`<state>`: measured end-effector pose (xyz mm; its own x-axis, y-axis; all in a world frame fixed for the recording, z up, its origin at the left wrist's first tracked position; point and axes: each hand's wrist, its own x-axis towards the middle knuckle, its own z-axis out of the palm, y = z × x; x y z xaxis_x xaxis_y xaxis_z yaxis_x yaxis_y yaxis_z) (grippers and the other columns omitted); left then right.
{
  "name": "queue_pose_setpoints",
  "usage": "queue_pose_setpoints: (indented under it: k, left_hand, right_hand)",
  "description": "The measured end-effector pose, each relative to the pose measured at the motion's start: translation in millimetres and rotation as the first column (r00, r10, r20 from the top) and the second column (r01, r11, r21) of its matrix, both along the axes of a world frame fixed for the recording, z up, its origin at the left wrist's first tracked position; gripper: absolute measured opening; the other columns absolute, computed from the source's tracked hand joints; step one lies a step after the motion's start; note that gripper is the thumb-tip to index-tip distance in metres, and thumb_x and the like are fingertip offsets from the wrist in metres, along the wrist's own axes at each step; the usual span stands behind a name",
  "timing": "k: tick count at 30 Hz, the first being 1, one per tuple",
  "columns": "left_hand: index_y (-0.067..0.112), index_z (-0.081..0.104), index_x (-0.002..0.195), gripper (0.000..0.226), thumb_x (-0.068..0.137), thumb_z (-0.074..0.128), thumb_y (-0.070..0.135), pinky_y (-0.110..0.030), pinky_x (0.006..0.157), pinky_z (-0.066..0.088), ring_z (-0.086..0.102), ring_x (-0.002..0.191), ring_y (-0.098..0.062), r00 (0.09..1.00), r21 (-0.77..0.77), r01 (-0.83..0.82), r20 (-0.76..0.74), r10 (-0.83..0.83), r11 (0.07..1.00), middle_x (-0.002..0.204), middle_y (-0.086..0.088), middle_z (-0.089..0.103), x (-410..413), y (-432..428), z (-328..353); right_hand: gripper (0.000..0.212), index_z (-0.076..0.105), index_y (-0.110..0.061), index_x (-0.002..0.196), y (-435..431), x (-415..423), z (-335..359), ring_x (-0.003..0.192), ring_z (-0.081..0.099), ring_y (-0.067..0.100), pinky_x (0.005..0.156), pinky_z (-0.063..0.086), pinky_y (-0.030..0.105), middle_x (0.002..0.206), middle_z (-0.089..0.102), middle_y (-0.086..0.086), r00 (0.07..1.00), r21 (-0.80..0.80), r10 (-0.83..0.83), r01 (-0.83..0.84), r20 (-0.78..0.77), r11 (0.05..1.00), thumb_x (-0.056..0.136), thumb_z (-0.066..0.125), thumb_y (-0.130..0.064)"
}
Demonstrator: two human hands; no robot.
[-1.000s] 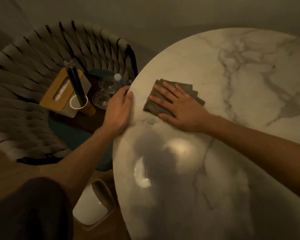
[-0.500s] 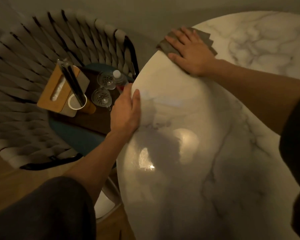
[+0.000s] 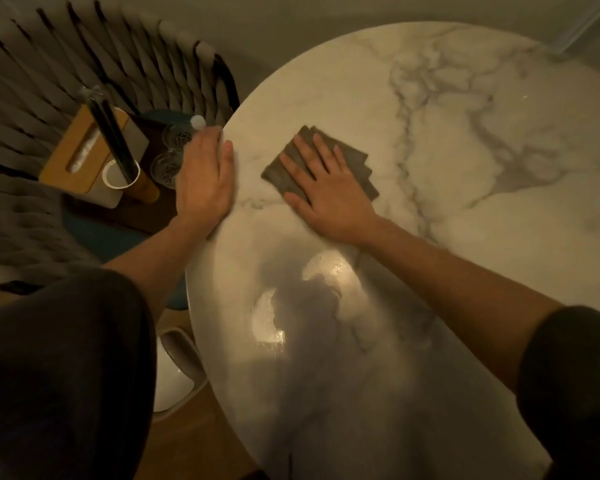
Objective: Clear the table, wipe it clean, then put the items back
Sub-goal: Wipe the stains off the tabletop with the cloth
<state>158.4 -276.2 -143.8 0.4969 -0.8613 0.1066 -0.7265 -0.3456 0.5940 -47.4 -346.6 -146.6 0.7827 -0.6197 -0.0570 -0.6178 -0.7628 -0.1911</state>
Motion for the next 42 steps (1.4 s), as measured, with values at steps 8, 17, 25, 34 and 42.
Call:
queue_pose_setpoints:
  k: [8,17,25,34,42]
  left_hand:
    - [0.018,0.029,0.150,0.050,0.104,0.026,0.040,-0.040,0.119,0.018,0.017,0.146,-0.014,0.996,0.078,-0.002,0.084,-0.004,0.997,0.159,-0.001,0.021,-85.8,123.0,9.1]
    - [0.017,0.029,0.149,0.053,0.102,0.022,0.041,-0.045,0.120,0.013,0.016,0.146,-0.016,0.988,0.204,0.035,0.142,-0.065,0.978,0.159,0.000,0.021,-112.6,162.2,7.9]
    - [0.019,0.027,0.150,0.055,0.101,0.021,0.043,-0.041,0.121,0.009,0.014,0.147,-0.015,0.982,0.230,0.011,0.181,-0.054,0.973,0.159,0.002,0.020,-111.2,161.5,2.0]
    - [0.022,0.024,0.151,0.057,0.100,0.015,0.047,-0.041,0.121,0.009,0.010,0.148,-0.014,0.979,0.249,0.014,0.192,-0.064,0.968,0.160,0.004,0.017,-109.5,161.2,-2.1]
    - [0.022,0.025,0.151,0.058,0.099,0.015,0.048,-0.039,0.121,0.006,0.011,0.148,-0.014,0.979,0.258,0.006,0.197,-0.059,0.966,0.160,0.004,0.017,-109.9,161.3,-1.0]
  right_hand:
    - [0.064,0.019,-0.023,0.155,157.2,-71.0,0.3,0.150,-0.001,0.034,0.121,0.007,0.052,0.164,0.006,0.011,0.998,0.056,0.067,-0.067,-0.005,0.996,0.099,0.030,-0.053]
    - [0.061,0.020,-0.030,0.155,261.1,-160.6,3.9,0.151,-0.001,0.032,0.120,0.012,0.052,0.164,0.004,0.007,0.949,0.145,0.316,-0.309,-0.023,0.940,0.100,0.032,-0.054]
    - [0.062,0.022,-0.029,0.154,159.3,-114.3,2.3,0.151,0.000,0.028,0.120,0.010,0.050,0.164,0.007,0.006,0.993,0.069,-0.114,0.115,-0.018,0.991,0.098,0.031,-0.055]
    - [0.065,0.021,-0.025,0.155,237.8,-116.2,1.6,0.150,0.000,0.034,0.118,0.009,0.052,0.164,0.005,0.010,0.998,0.066,-0.056,0.055,0.019,0.996,0.097,0.035,-0.053]
    - [0.055,0.045,-0.034,0.142,323.7,-143.5,-19.3,0.141,0.033,0.034,0.105,0.035,0.045,0.153,0.040,0.007,0.998,0.019,0.036,-0.035,-0.060,0.999,0.096,0.028,-0.057]
